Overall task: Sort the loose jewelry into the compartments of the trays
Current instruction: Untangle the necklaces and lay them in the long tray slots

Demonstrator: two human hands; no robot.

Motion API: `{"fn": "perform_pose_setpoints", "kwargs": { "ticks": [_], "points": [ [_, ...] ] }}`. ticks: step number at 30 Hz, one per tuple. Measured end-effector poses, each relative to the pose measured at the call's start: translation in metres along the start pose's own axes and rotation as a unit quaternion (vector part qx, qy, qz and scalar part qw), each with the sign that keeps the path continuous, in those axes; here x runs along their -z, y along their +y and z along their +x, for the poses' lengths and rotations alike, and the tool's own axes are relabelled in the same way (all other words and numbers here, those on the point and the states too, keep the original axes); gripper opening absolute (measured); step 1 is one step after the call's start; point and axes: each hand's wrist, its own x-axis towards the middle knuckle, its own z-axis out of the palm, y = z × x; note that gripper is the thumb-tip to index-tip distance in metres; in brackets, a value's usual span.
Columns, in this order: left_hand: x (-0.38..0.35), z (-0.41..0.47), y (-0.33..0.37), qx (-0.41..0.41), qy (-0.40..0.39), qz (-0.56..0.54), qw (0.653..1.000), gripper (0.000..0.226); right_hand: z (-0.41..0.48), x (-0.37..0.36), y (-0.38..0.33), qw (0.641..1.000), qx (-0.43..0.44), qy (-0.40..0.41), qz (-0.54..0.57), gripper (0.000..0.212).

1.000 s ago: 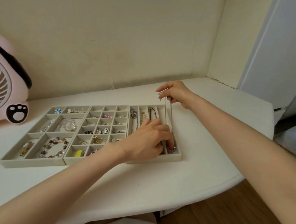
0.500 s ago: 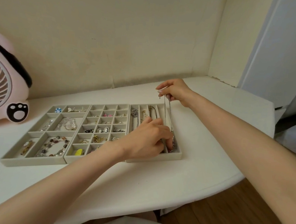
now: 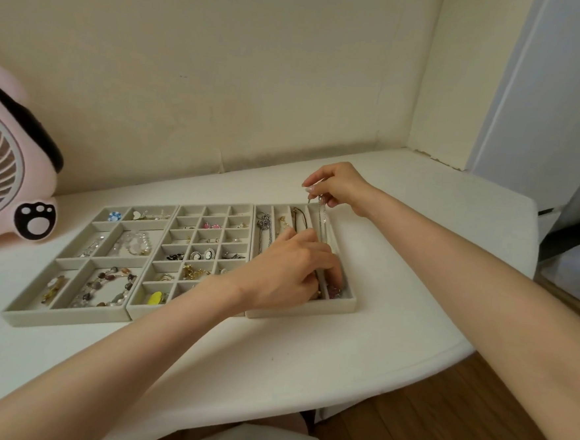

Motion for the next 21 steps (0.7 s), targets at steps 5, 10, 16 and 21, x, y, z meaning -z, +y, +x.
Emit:
{"fn": "perform_pose_setpoints", "kwargs": {
  "ticks": [5,10,16,21],
  "points": [
    [0.0012,-0.0005,-0.0003,0.004,0.0,0.008,1.0,0.047,-0.0013,0.0013,-0.0002,1.0,0.0,0.001,-0.004,0.014],
    [-0.0001,-0.0003,0.0015,-0.017,-0.008,0.015,1.0,0.043,-0.0035,0.0026,0.0005,1.0,-0.002,-0.004,-0.014,0.014],
    [-0.001,-0.0003,0.0019,-0.022,-0.007,0.015,1.0,0.042,-0.0063,0.0015,0.0022,1.0,0.001,-0.008,-0.028,0.017],
    [-0.0019,-0.0008,0.002,-0.02,-0.007,0.009,1.0,0.042,-0.0083,0.0018,0.0026,0.999,0.011,-0.021,-0.035,0.016]
  ]
}}
